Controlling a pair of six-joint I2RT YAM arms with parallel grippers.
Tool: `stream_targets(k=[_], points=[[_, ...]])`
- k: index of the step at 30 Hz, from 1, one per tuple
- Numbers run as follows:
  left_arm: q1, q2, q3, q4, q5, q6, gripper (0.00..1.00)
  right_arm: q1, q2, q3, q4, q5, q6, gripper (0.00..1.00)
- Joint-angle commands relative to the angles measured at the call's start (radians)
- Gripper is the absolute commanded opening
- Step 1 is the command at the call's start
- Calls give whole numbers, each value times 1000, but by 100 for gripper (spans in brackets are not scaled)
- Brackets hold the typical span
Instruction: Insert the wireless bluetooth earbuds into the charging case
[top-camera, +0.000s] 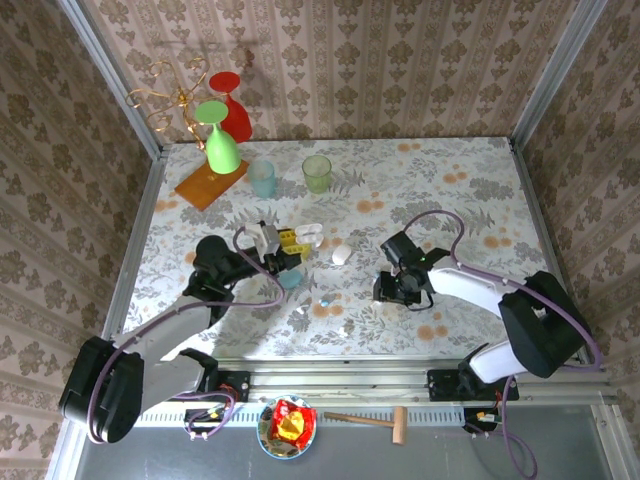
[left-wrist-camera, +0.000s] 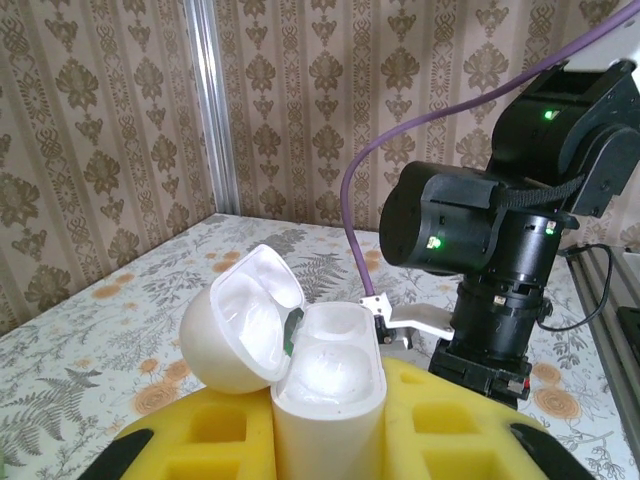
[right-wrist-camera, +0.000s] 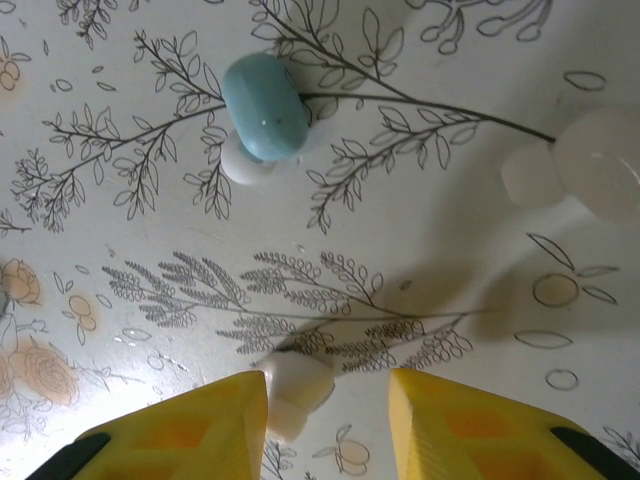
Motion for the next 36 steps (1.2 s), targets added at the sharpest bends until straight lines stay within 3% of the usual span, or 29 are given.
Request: stream_targets(k=[1,18,28,36], points=[[-1,-24,10,-3,-10,25,0,5,42,19,10,-29,16,37],[0,19,23,27,5,16,0,28,19,24,24,-94,94,34],[-2,56,39,63,21,-2,0,20,-7,17,-3,-38,-33,37],[-4,46,33,57,15,-7,0,15,61,39,-16,-61,-23,35]])
